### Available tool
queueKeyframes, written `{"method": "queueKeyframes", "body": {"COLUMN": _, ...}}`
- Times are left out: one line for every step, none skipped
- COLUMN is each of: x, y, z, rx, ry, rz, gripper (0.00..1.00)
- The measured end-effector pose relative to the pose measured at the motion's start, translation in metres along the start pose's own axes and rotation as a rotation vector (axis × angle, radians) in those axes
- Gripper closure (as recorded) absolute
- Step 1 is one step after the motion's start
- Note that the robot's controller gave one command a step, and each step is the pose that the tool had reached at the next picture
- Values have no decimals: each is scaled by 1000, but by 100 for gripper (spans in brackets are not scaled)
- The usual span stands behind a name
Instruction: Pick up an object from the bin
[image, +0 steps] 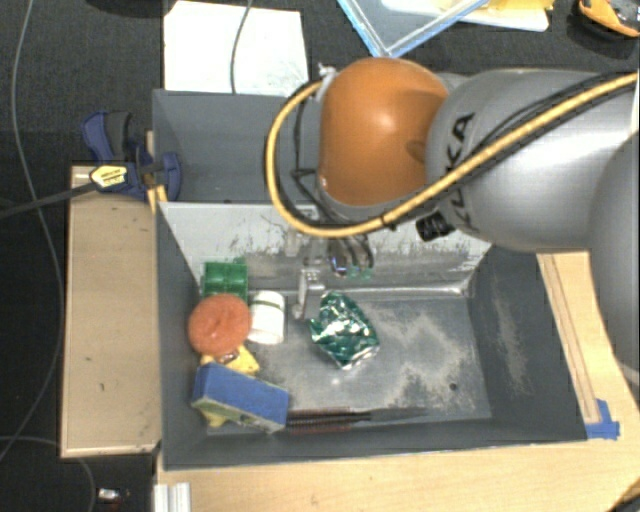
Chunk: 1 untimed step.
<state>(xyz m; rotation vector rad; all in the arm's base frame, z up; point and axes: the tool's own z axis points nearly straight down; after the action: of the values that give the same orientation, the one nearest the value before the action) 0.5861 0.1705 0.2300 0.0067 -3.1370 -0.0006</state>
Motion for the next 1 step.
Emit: {"method": "queueKeyframes", "body": {"x": -2, "y": -1, "z": -5, "rx": -1, "ry": -8, "rz": 4, "gripper": 0}}
